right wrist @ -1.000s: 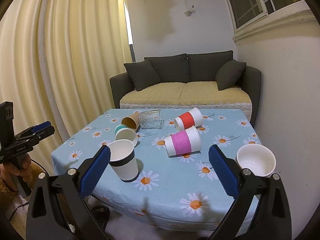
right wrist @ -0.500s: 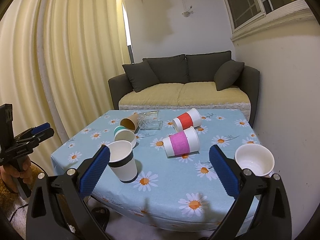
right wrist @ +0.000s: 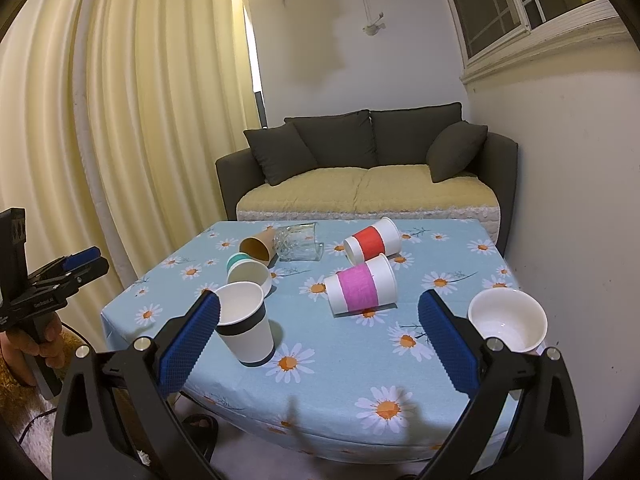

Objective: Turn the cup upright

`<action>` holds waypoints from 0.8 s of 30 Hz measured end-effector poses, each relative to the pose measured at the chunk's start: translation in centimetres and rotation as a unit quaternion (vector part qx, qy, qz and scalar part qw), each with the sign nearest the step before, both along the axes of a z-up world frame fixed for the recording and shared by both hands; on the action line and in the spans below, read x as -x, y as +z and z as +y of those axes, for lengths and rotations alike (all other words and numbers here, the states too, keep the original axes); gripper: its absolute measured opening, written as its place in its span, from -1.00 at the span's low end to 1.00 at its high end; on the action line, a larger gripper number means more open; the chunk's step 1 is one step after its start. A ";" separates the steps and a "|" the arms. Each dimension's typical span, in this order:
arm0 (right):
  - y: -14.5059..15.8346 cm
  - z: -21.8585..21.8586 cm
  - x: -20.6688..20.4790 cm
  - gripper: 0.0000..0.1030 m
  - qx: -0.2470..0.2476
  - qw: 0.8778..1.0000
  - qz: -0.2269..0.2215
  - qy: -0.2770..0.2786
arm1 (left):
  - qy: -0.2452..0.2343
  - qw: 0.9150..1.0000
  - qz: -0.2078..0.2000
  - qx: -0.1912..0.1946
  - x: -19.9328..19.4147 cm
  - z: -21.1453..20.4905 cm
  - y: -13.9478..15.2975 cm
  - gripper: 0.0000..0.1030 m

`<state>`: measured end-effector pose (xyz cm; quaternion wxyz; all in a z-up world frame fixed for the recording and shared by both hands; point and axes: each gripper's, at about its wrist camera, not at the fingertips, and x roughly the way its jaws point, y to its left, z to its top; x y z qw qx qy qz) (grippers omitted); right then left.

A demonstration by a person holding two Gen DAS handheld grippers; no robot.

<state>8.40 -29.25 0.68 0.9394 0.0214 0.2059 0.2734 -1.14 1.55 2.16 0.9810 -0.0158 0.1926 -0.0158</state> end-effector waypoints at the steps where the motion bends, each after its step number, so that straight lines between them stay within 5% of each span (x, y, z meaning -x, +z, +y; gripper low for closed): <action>1: 0.0 0.0 0.0 0.91 0.001 1.000 0.000 0.000 | 0.000 1.000 0.000 0.000 0.0 0.0 0.0 0.56; 24: -0.4 0.6 -0.1 0.91 0.011 1.000 0.001 0.000 | -0.002 1.000 0.000 -0.001 0.1 -0.2 0.1 0.56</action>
